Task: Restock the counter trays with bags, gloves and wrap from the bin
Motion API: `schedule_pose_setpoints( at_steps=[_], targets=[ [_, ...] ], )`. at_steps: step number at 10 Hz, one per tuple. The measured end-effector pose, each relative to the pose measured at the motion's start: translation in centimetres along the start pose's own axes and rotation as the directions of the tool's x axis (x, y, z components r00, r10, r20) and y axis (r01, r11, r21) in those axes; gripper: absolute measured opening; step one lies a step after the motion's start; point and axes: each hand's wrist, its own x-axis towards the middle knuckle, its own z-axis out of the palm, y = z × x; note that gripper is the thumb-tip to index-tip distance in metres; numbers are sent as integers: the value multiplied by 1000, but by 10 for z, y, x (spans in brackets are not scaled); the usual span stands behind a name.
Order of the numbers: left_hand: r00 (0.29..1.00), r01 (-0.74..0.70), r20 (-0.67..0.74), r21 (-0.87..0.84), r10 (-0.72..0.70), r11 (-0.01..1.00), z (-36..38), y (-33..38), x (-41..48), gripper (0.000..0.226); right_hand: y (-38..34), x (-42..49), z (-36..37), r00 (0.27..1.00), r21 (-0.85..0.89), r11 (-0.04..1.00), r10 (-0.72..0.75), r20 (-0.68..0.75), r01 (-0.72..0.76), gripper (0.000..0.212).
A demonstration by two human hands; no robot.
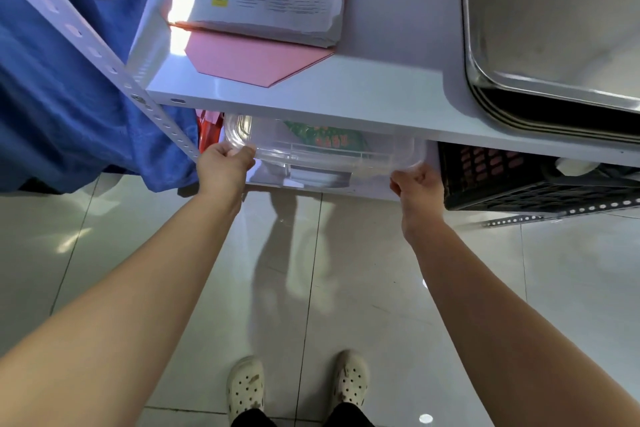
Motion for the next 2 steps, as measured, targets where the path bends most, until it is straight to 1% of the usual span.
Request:
schedule_pose_setpoints(
  at_steps=[1,2],
  targets=[
    [999,13,30,66,-15,998,-5,-4,-7,37,-1,-12,-5,998,-57,997,51,20,-50,38],
    [996,-27,84,270,5,962,-15,-8,-23,48,-7,-32,-11,989,-296,954,94,117,-55,32]
  ],
)
